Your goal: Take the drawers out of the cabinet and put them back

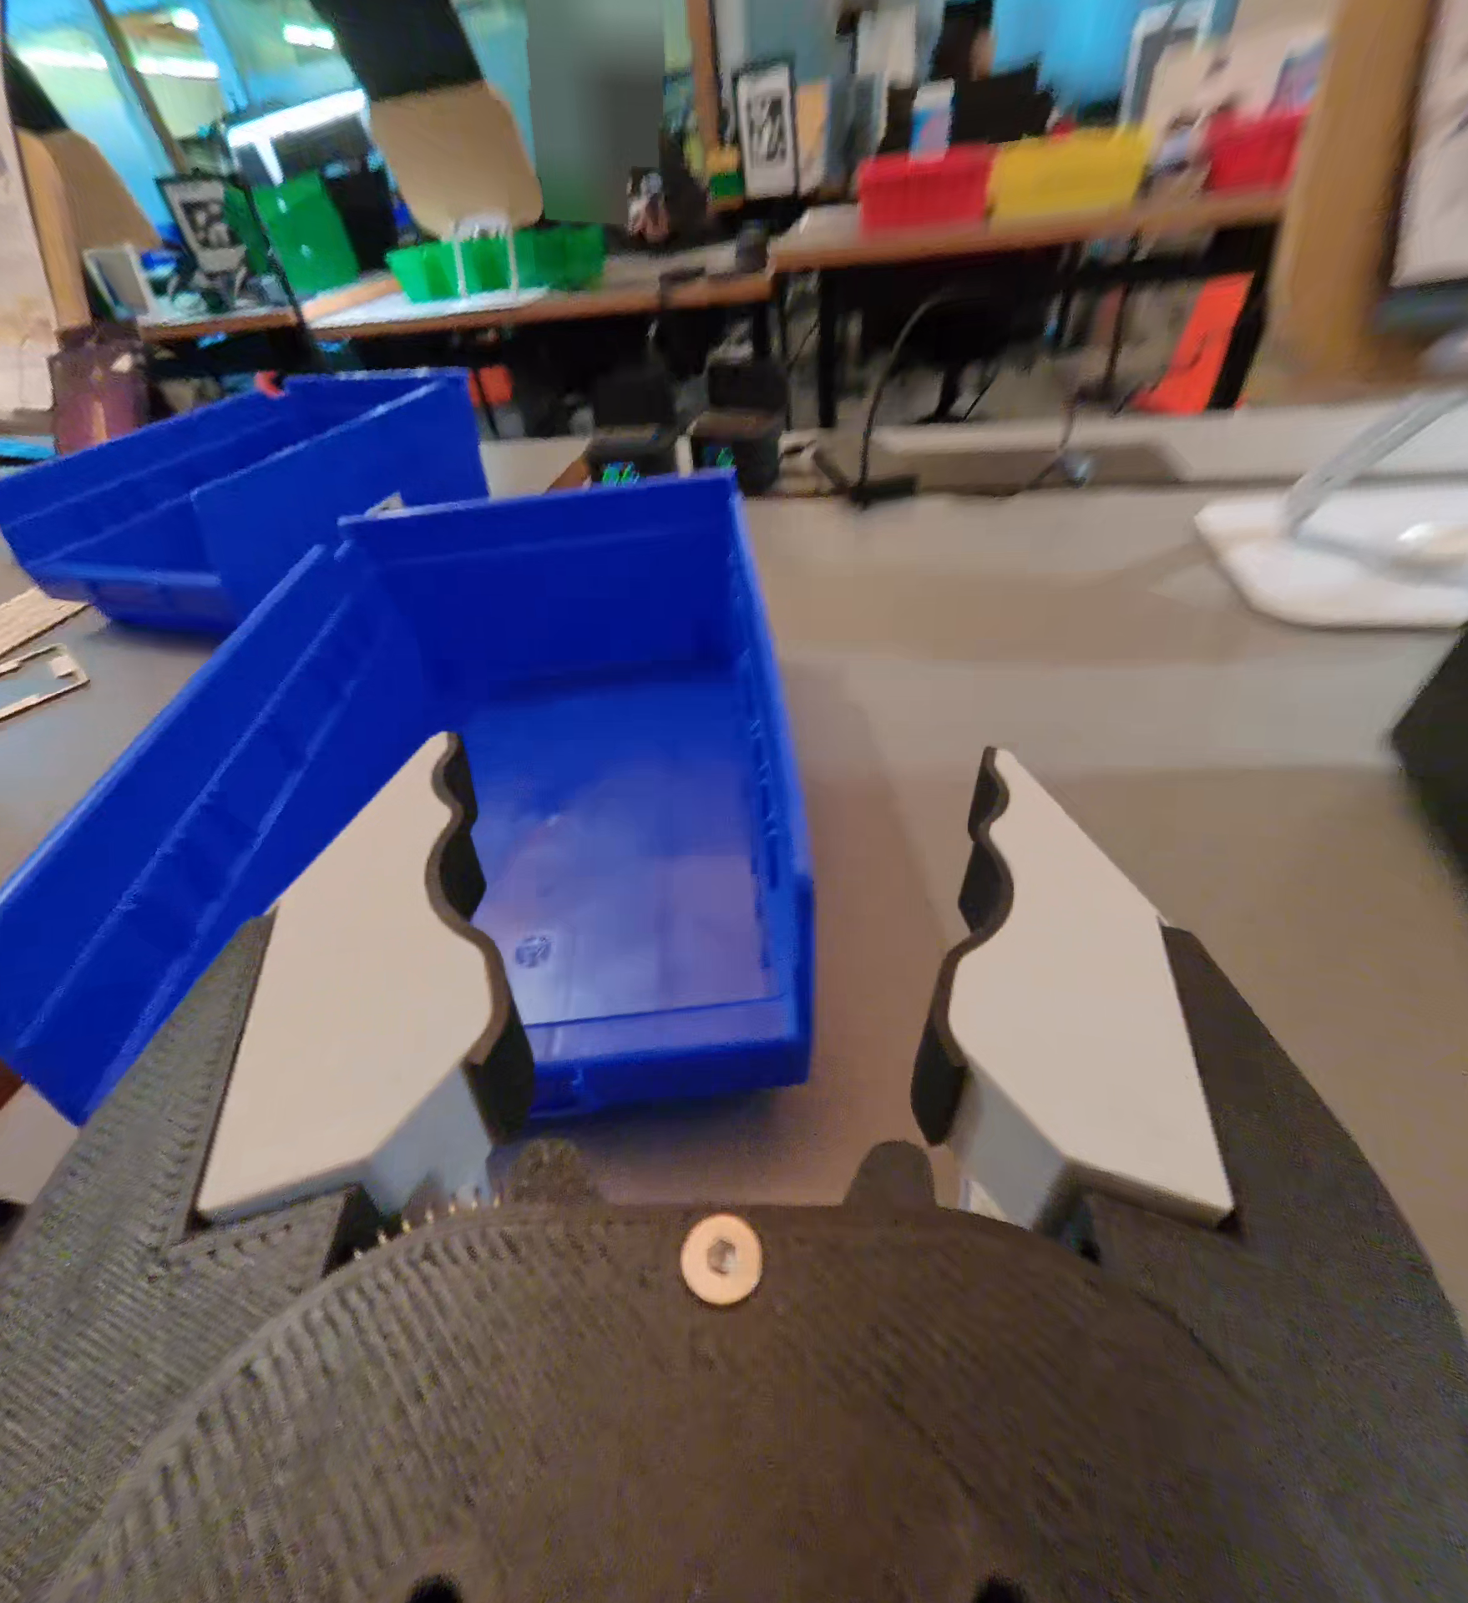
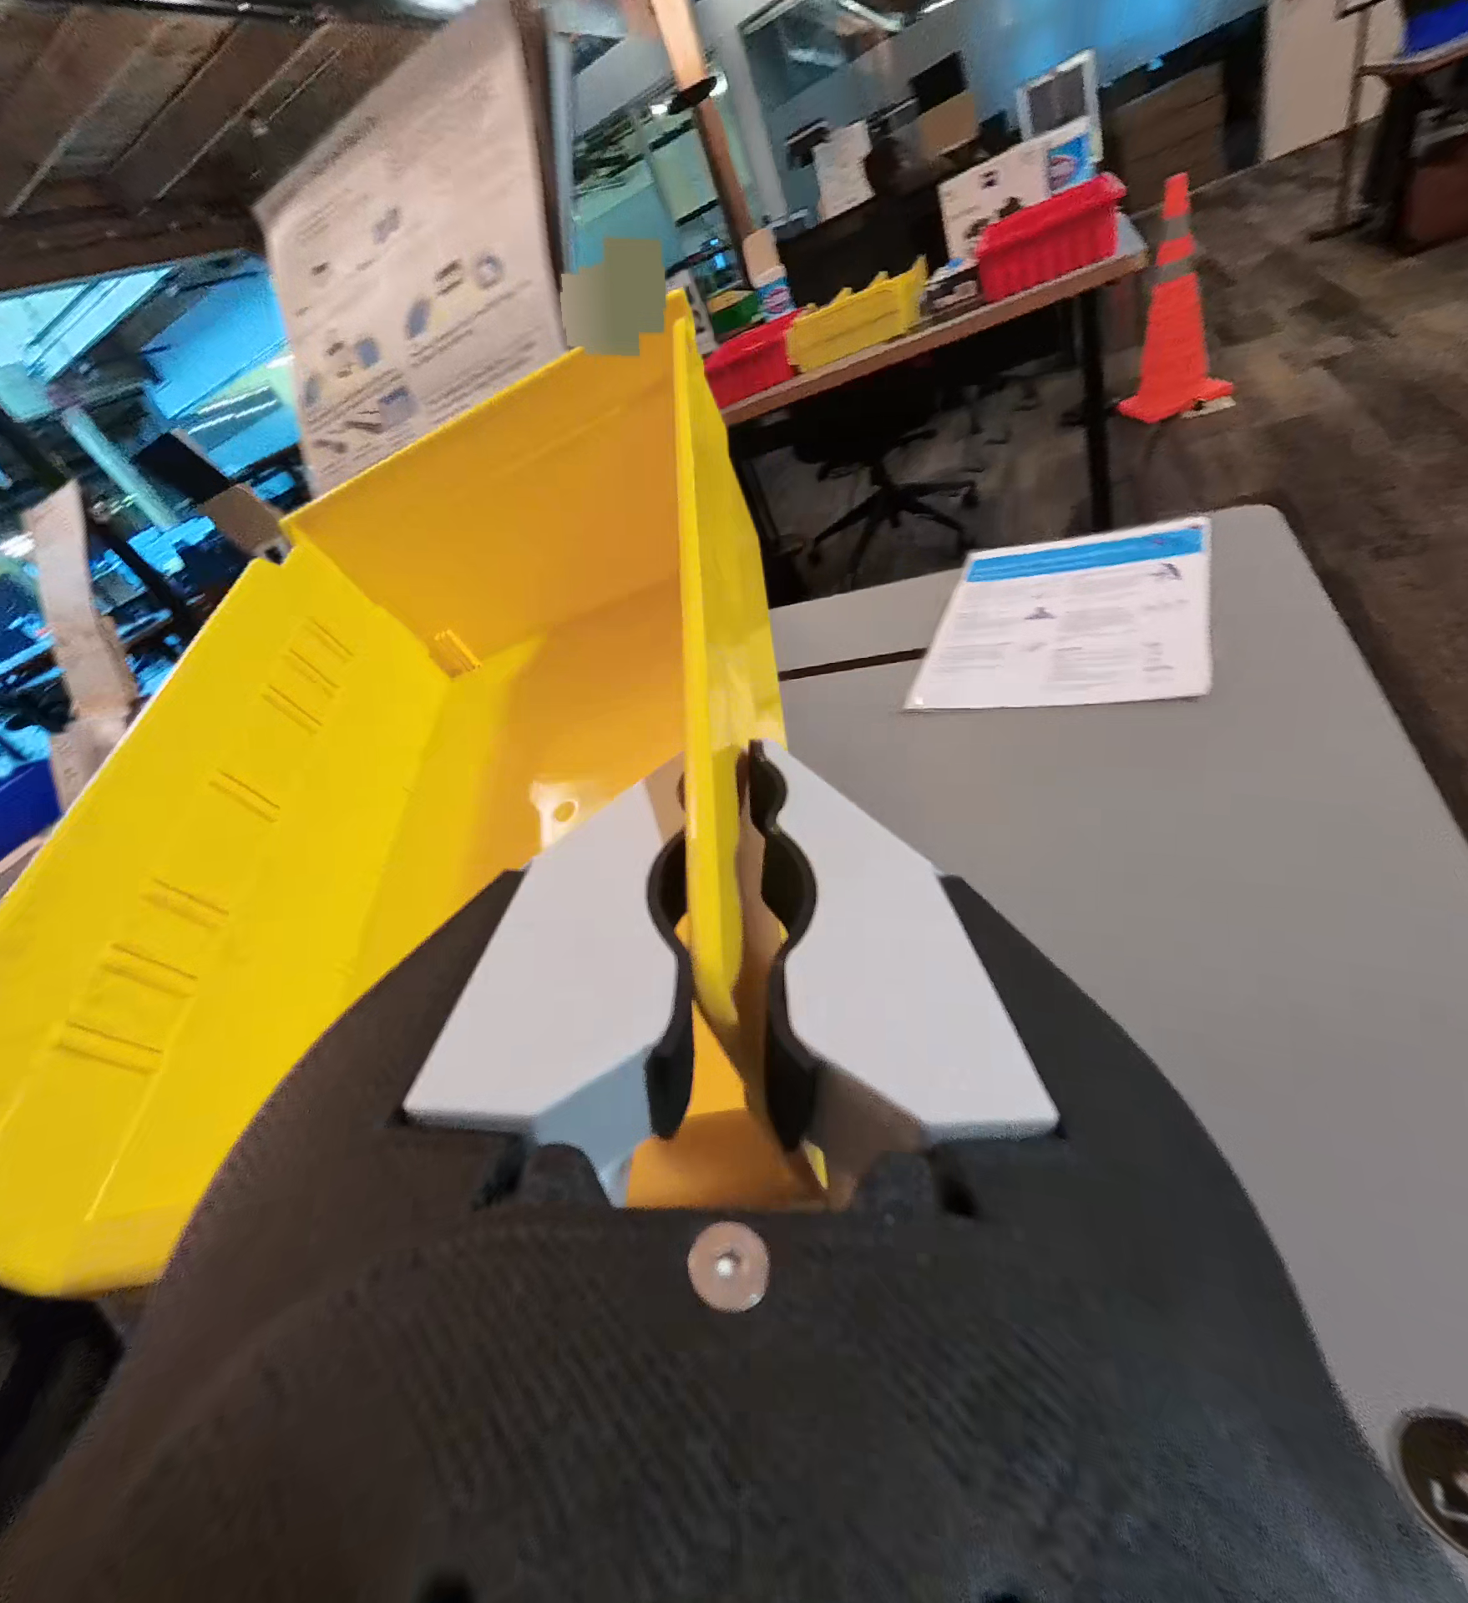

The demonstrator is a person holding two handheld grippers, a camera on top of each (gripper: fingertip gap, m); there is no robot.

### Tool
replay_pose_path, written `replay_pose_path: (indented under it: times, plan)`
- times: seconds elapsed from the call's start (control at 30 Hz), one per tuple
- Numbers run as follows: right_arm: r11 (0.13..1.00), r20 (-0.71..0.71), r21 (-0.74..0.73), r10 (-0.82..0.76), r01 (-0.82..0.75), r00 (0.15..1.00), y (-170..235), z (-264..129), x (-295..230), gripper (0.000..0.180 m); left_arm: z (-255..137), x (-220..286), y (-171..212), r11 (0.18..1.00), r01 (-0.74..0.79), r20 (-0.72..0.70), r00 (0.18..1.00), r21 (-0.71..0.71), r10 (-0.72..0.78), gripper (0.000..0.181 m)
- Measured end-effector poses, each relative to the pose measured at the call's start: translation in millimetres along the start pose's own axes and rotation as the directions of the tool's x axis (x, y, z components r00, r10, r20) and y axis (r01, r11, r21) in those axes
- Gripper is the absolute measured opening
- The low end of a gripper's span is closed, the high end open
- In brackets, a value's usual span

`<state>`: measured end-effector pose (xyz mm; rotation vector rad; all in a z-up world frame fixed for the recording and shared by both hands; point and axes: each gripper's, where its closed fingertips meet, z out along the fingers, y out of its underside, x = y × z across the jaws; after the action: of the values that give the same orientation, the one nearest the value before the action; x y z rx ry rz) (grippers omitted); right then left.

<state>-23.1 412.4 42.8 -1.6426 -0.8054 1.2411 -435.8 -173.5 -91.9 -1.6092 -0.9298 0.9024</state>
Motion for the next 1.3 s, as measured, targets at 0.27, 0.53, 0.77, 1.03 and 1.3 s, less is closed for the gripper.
replay_pose_path:
  times: [0.27,0.53,0.77,1.03,1.3]
  plan:
    - [0.995,0.204,-0.036,-0.083,0.092,0.975,-9,5,-118,0.003,33,-1,53,0.977,-0.096,-0.052,0.995,-0.193,0.087,0.055]
    - [0.971,0.444,-0.142,-0.112,0.194,0.889,29,39,-239,0.004,20,-22,38,0.979,-0.066,-0.067,0.996,-0.195,0.053,0.004]
    - [0.959,0.656,-0.177,-0.052,0.221,0.753,102,55,-349,0.004,-32,-68,-3,0.983,0.018,-0.093,0.995,-0.183,-0.035,0.003]
    - [0.91,0.751,-0.254,-0.029,0.329,0.66,194,64,-430,0.003,-103,-131,-70,0.998,0.056,0.018,0.998,-0.029,-0.056,0.001]
    - [0.871,0.675,-0.076,-0.313,0.485,0.668,267,128,-490,0.003,-142,-133,-112,0.992,-0.027,0.09,0.996,0.125,0.016,0.001]
